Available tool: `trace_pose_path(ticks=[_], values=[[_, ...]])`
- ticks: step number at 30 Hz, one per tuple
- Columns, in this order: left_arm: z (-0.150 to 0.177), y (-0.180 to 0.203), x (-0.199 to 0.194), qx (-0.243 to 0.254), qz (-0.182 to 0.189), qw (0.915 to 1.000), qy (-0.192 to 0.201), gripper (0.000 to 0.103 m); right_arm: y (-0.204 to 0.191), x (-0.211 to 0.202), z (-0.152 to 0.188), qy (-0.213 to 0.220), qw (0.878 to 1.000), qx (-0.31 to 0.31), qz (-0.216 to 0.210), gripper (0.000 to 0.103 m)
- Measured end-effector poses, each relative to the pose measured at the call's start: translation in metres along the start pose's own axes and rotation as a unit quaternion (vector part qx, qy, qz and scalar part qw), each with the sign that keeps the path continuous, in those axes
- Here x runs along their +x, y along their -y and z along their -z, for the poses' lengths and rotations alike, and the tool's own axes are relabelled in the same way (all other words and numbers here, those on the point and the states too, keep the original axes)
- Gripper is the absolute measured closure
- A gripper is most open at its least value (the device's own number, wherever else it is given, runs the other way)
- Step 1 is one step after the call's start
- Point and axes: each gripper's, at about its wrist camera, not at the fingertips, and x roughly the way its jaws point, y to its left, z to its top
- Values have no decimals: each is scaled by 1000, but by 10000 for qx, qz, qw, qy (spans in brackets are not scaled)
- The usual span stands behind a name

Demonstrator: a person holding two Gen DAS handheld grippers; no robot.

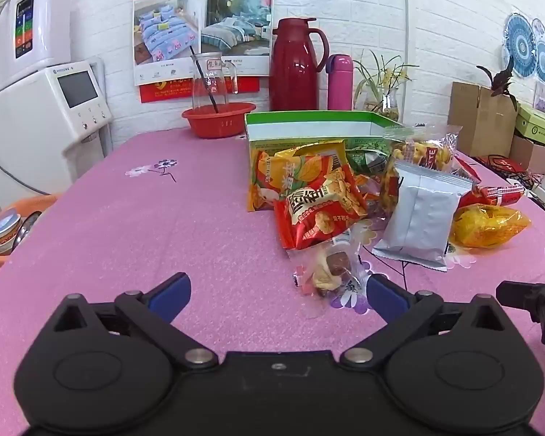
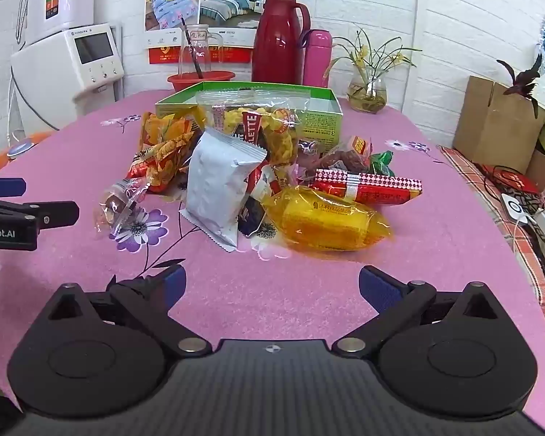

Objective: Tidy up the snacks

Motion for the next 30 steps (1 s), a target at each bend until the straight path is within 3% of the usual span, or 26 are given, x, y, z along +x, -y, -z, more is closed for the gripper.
trace_pose_path(ticks=[30], values=[[-3,4,13,1,-4,10000,-77,12,7,7,3,92,9997,194,-120,0]])
